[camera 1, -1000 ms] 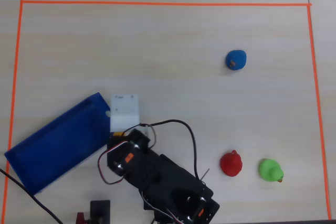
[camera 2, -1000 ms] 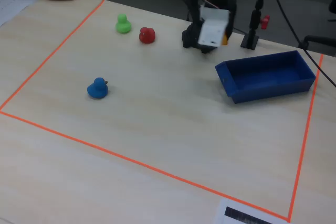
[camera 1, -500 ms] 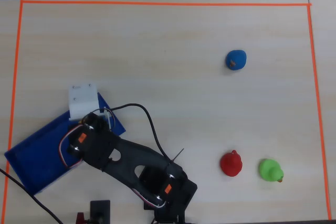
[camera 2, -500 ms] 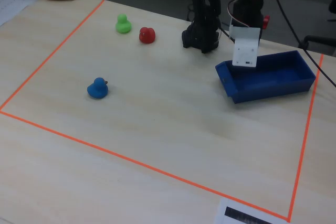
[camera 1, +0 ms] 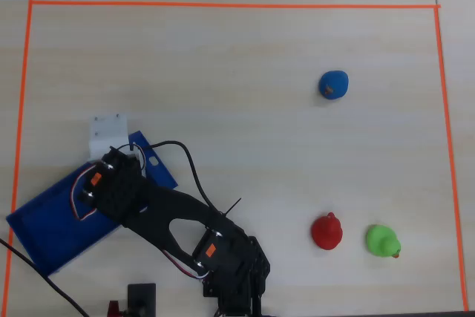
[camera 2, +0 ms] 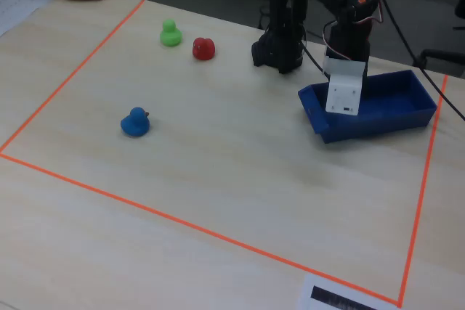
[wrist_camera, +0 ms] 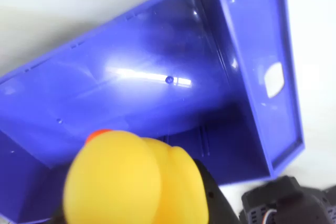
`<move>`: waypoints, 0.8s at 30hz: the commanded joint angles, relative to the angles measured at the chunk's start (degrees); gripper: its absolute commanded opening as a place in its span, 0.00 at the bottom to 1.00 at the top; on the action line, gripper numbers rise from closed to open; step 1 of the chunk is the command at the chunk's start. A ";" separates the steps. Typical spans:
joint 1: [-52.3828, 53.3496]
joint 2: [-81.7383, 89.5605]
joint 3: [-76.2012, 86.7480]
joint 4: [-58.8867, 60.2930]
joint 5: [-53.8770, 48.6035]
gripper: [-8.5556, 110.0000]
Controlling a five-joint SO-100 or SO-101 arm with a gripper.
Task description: Grasp yellow duck and put it into box.
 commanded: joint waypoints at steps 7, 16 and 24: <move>4.31 1.23 -1.67 -1.41 -3.08 0.31; 13.10 9.05 -2.02 1.05 -9.05 0.29; 48.16 29.53 4.92 -7.82 -33.22 0.07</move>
